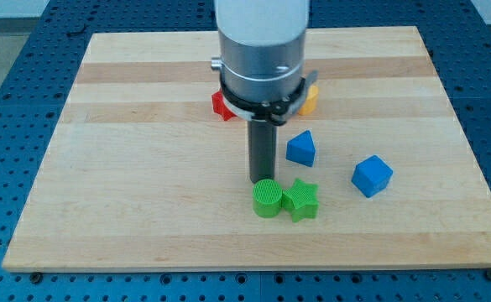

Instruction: Slide the blue triangle closer to the yellow heart and red circle

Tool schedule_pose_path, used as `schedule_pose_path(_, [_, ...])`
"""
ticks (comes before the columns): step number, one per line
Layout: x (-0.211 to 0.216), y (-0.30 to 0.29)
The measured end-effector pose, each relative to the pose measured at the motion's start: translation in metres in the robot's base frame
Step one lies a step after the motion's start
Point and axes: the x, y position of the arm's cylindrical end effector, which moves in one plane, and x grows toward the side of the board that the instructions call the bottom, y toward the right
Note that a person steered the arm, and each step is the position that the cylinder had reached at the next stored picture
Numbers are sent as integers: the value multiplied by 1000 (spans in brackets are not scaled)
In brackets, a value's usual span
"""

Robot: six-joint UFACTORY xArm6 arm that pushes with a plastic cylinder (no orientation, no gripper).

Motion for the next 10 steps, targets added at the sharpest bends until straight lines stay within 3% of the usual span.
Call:
schedule_pose_path(3, [2, 45])
schedule_pose_path(5, [-31, 0])
schedule_pose_path(6, [-27, 2])
schedule_pose_path(10, [-22, 58])
